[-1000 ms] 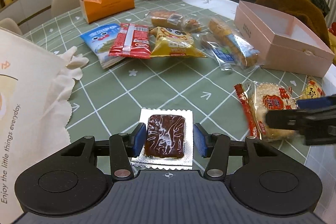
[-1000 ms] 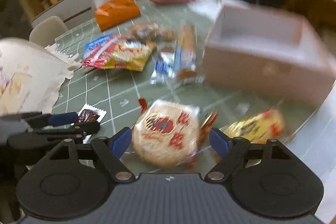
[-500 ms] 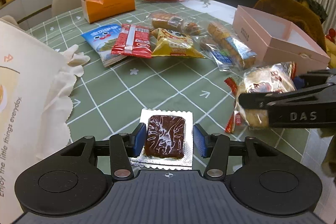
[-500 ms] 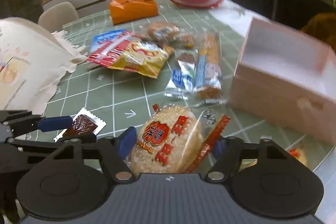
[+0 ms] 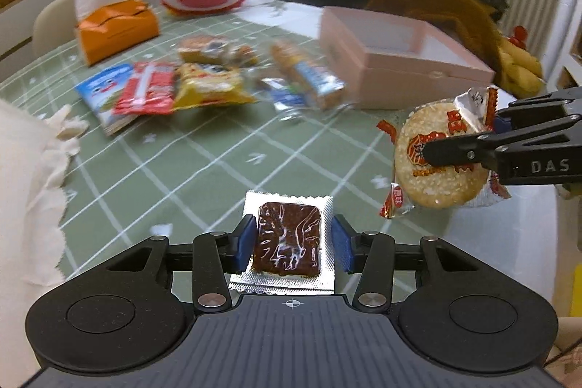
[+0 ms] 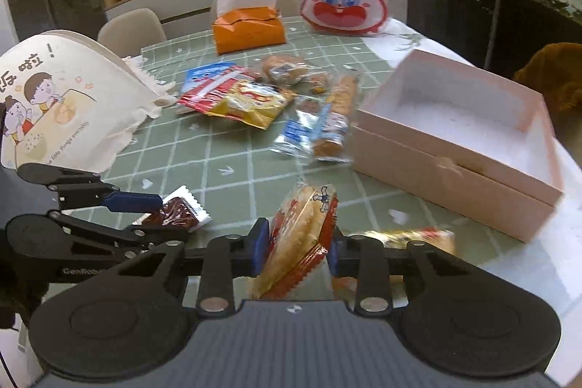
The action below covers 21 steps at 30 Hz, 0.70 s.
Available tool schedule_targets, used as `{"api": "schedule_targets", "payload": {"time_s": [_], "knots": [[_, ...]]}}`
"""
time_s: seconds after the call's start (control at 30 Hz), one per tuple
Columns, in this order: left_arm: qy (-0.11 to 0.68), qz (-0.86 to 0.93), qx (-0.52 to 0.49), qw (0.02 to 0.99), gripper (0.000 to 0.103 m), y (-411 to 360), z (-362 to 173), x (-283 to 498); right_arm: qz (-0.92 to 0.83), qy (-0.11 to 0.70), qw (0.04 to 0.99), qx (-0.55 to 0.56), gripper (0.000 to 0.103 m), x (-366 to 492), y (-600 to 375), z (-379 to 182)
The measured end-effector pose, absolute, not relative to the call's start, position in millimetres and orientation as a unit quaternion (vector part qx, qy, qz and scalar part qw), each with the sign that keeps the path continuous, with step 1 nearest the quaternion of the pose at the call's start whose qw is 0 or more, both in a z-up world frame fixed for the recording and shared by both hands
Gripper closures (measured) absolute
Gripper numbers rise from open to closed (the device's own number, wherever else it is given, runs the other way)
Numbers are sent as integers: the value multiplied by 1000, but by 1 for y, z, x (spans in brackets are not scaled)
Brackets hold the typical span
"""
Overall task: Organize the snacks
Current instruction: 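Carry the chocolate with the left tool while the right tool carries the cracker into the pink box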
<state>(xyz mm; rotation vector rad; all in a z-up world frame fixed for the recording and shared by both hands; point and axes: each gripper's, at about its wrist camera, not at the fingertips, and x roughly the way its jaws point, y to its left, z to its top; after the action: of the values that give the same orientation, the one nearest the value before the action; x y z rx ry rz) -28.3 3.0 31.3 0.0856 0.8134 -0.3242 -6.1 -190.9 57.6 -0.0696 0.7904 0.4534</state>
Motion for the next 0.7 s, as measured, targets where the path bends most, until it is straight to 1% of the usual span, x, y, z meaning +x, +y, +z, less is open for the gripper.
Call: {"api": "schedule_targets", "payload": {"time_s": [0.07,0.17,0.23,0.33,0.4,0.47,0.5,0.6,0.7], "knots": [[390,-169,42,904,53,-5,35,-27,209,383,899,-32,72,-8,-200,59],[385,-186,42,903,53,-17,42,-23,194,384,902,-27,76,-11,-213,63],[372,-201,33,905,53,-24,56,-18,187,381,905,-24,82,-13,-220,70],[320,-235,28,917,53,-37,101,-3,182,362,914,-4,83,-13,-236,98],[282,-248,39,926,53,-47,133,11,179,332,926,4,84,-8,-248,129],[260,-275,36,925,53,-56,161,35,170,306,937,3,84,2,-258,160],[260,-288,34,921,52,-62,170,50,163,292,942,1,96,10,-262,174],[285,-309,21,907,51,-81,168,100,141,288,947,5,96,51,-273,199],[320,-297,-1,900,51,-95,139,144,120,310,942,37,96,100,-286,191]]}}
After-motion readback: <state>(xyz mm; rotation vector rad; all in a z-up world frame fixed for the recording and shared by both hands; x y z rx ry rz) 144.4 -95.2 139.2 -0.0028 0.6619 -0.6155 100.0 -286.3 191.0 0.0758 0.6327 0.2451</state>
